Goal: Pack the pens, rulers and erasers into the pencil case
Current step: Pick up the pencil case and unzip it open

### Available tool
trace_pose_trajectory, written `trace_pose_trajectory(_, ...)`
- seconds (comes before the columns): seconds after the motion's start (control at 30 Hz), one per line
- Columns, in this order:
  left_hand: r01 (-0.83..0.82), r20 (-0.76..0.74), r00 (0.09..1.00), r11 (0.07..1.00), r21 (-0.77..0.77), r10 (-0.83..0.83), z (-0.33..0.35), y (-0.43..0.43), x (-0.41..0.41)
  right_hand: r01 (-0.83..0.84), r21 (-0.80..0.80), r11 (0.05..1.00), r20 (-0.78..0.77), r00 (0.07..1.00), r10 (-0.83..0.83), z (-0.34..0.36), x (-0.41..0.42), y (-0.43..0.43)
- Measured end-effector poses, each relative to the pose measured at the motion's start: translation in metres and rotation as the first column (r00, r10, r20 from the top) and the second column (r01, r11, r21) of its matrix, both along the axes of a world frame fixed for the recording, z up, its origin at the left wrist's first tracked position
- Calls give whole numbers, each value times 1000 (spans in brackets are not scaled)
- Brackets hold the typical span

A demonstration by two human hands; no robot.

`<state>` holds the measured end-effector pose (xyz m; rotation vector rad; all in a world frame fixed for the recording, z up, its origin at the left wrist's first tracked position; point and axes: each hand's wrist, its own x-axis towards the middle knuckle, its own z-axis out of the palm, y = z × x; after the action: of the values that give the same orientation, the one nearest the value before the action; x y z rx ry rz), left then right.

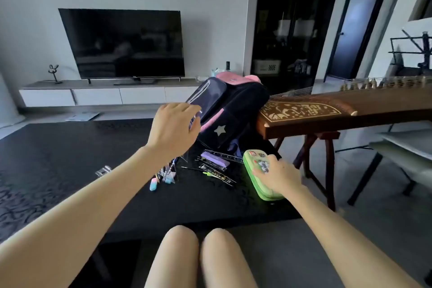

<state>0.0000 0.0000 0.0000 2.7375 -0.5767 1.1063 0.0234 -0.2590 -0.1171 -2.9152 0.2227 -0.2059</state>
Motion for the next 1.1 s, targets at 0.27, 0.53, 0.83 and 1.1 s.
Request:
trace_pose_trajectory(0.27,-26,-217,976,999,43,35,-112,28,53,212,-10,977,-264,942,-207,-81,69,-9)
trace_pose_trajectory(0.53,22,-229,973,988,156,14,-143,46,56,-208,54,977,241,952,190,-48,38,-15)
trace_pose_trajectory(0.83,252,-709,698,892,377,102,-168,46,53,-819,-93,567,-69,573,816,-50,32,68)
trace_pose_trajectory(1.1,85,-775,628,983,163,74,-190,78,53,-75,941,331,-157,771,618,-67,68,78)
